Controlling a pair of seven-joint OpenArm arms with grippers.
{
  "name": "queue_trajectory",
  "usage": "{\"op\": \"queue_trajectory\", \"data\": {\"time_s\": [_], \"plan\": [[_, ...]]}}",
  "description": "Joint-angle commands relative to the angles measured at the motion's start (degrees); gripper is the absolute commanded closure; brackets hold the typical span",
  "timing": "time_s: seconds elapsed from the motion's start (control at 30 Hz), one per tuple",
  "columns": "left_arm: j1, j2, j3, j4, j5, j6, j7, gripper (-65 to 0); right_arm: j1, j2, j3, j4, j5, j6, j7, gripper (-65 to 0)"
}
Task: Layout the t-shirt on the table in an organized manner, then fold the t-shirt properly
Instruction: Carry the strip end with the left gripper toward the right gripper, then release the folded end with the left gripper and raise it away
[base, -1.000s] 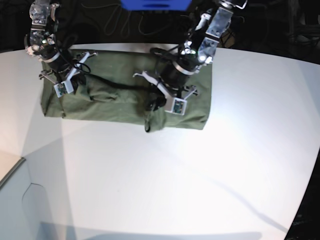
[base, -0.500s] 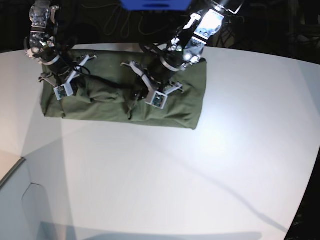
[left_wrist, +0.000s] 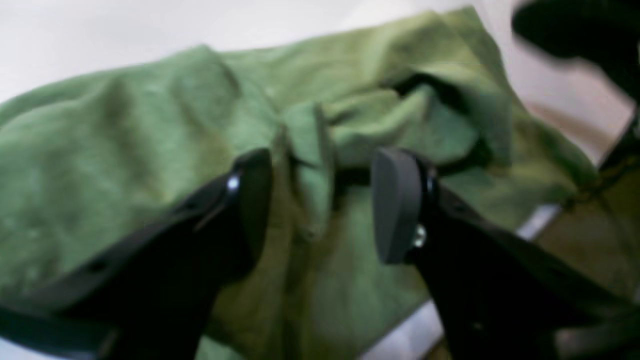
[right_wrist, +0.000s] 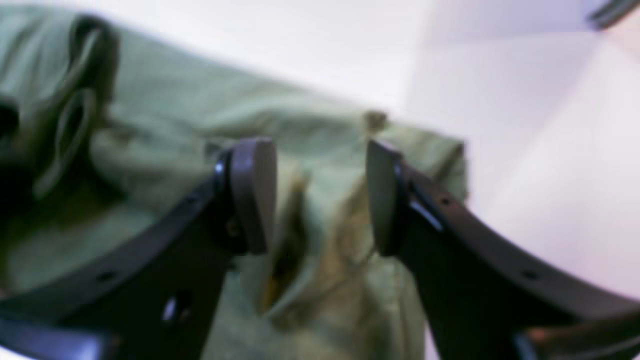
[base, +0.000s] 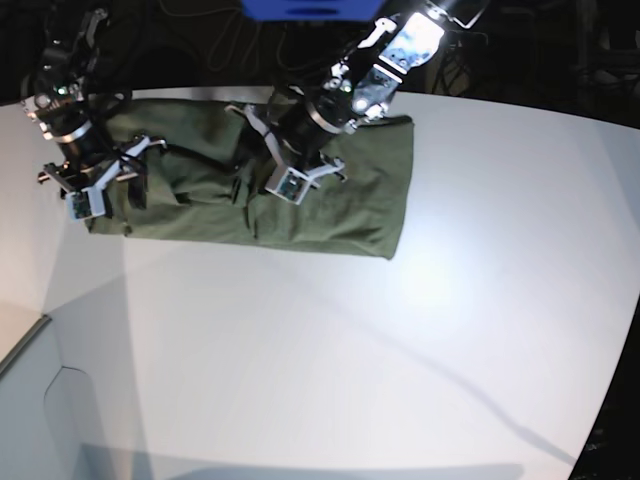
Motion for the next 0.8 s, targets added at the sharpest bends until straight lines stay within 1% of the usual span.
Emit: {"op": "queue_trajectory", "data": {"time_s": [0.0, 0.1, 0.27, 0.43, 0.57, 0.6, 0.7, 0.77], "plan": [[-0.57, 0.28, 0.61, 1.28, -0.33, -0.31, -1.24, -30.9, 0.75, 0.26, 0.88, 1.27, 0.55, 0.61, 1.25, -32.1], [-0.57, 0.02, 2.37, 1.45, -0.33, -0.58, -1.24, -31.2, 2.51, 0.17, 2.73, -0.05, 0.55, 0.44, 0.90, -33.4], [-0.66, -0.07, 5.36, 1.19, 0.03, -0.84, -1.24, -31.2, 4.80, 0.26, 4.84, -5.94, 0.46, 0.26, 0.90, -33.8], [-0.66, -0.33, 5.71, 2.42, -0.24, -0.84, -1.24, -31.2, 5.68, 0.44, 5.19, -10.95, 0.46, 0.26, 0.90, -36.5], [-0.66, -3.58, 5.09, 7.34, -0.33, -0.40, -1.24, -31.2, 6.03, 0.61, 5.54, -11.91, 0.46, 0.17, -1.03, -37.8], [-0.66, -5.08, 4.57, 8.75, -0.33, -0.40, -1.33, -31.2, 6.03, 0.61, 6.59, -11.91, 0.46, 0.17, -1.65, -38.0], [-0.48, -7.36, 0.08, 12.18, -0.41, -0.40, -1.33, -31.2, 7.00, 0.26, 8.97, -11.91, 0.46, 0.17, -2.35, -38.0], [-0.13, -8.07, -3.61, 13.23, -0.41, -0.40, -1.33, -31.2, 7.44, 0.26, 10.46, -11.91, 0.46, 0.17, -2.97, -38.0]]}}
